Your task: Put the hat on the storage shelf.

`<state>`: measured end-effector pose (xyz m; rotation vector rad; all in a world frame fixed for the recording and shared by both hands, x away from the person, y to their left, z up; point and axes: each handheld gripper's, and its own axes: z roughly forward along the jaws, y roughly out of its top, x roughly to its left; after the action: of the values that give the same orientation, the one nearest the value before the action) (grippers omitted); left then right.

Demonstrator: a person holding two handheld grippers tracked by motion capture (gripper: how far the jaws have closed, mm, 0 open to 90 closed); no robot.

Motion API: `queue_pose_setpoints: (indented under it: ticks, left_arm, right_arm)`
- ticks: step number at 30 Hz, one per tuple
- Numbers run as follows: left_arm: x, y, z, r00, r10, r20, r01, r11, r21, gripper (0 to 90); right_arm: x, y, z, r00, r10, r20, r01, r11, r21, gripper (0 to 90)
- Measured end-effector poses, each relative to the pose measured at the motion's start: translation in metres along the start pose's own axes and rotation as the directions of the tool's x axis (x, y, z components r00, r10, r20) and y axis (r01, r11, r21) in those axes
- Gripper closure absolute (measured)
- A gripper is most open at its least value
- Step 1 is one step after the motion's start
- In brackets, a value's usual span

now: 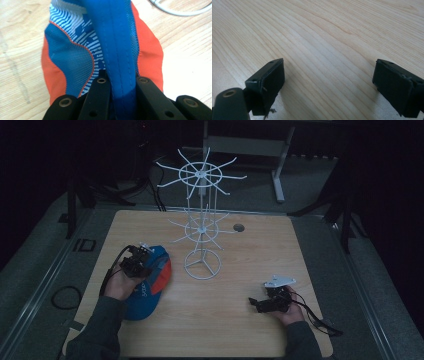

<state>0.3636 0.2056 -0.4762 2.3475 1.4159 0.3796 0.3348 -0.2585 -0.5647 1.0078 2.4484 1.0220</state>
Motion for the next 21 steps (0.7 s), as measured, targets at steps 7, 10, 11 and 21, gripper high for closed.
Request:
queue_pose_setpoints:
  ticks: [7, 10, 11, 21]
  left_arm:
    - [0.004, -0.002, -0.015, 0.9999, -0.013, 0.001, 0.013, 0.9977, -0.066, 88.5]
    - [0.008, -0.003, -0.022, 0.9998, -0.02, 0.008, 0.021, 0.9949, -0.099, 88.7]
    - [0.009, -0.003, -0.024, 0.9997, -0.024, 0.011, 0.025, 0.9939, -0.108, 88.7]
    - [0.014, -0.007, -0.041, 0.9979, -0.027, 0.059, 0.038, 0.9821, -0.184, 88.6]
  right_arm:
    - [0.0, 0.0, 0.0, 1.0, -0.001, 0.0, 0.001, 1.0, 0.0, 10.4]
    - [0.0, 0.0, 0.0, 1.0, 0.0, 0.0, 0.0, 1.0, 0.0, 10.4]
    - [0.0, 0.0, 0.0, 1.0, -0.002, 0.001, 0.002, 1.0, -0.001, 10.4]
    - [0.0, 0.0, 0.0, 1.0, -0.002, 0.001, 0.002, 1.0, -0.001, 10.4]
